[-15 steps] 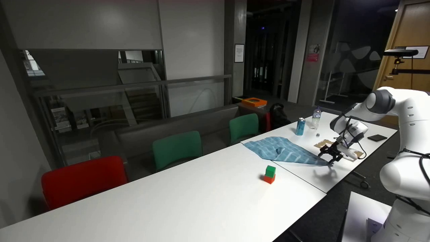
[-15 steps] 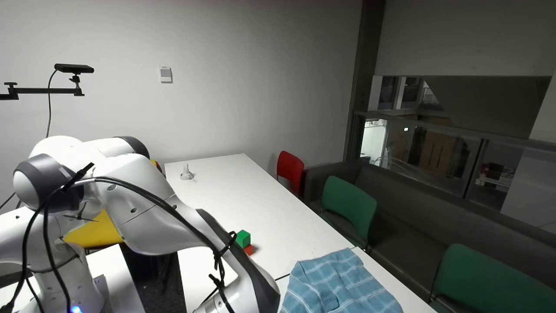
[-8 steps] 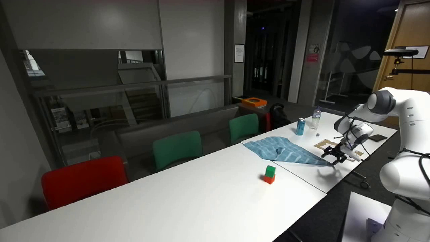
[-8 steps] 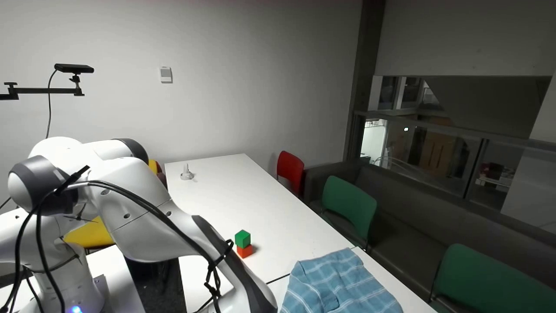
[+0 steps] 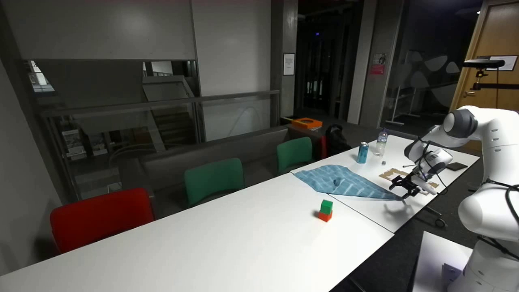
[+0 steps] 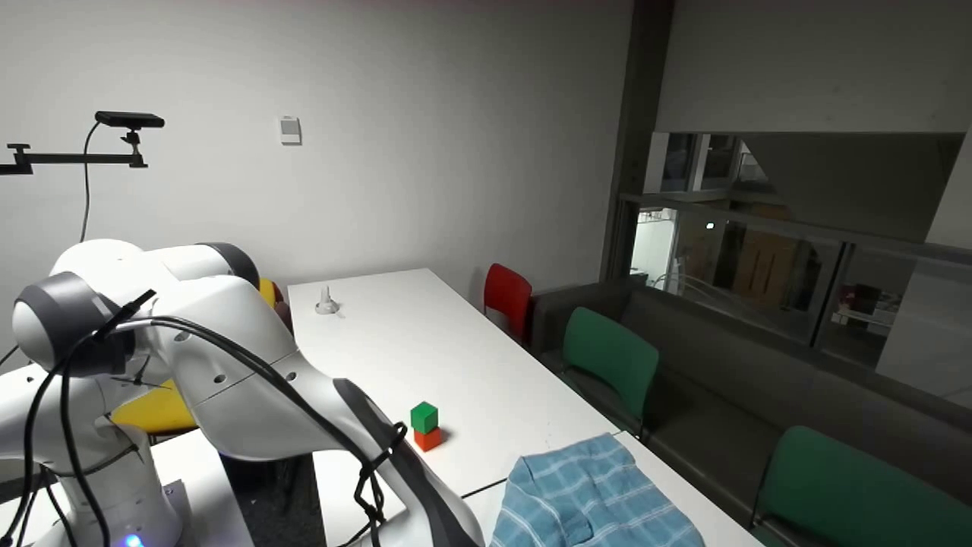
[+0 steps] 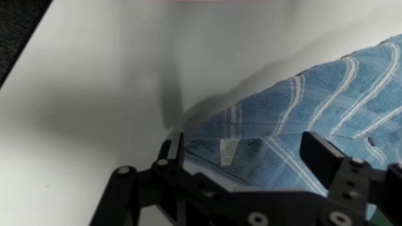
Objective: Fold the blue towel around the yellow block
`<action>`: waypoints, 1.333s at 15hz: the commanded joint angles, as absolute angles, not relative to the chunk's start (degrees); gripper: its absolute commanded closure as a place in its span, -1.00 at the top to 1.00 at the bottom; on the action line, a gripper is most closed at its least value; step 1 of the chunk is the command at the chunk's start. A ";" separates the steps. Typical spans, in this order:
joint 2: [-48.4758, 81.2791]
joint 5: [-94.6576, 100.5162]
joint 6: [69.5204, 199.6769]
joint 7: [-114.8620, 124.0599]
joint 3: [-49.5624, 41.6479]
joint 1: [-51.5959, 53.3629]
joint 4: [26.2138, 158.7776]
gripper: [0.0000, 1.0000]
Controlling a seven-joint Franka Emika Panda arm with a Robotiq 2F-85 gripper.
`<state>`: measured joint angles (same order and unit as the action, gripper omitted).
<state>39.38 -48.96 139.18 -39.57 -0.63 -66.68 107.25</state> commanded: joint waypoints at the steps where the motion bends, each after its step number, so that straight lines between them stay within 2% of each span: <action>1: 38.41 -52.81 143.94 -40.28 -1.35 -65.98 108.96 1.00; 14: 38.51 -52.28 144.61 -40.22 -1.80 -65.98 108.99 1.00; 15: 38.52 -52.21 144.55 -40.16 -1.83 -65.96 108.98 0.84; 18: 38.49 -51.94 144.03 -40.49 -1.82 -66.10 108.93 0.98; 20: 38.46 -51.69 143.52 -40.90 -1.78 -66.25 108.88 1.00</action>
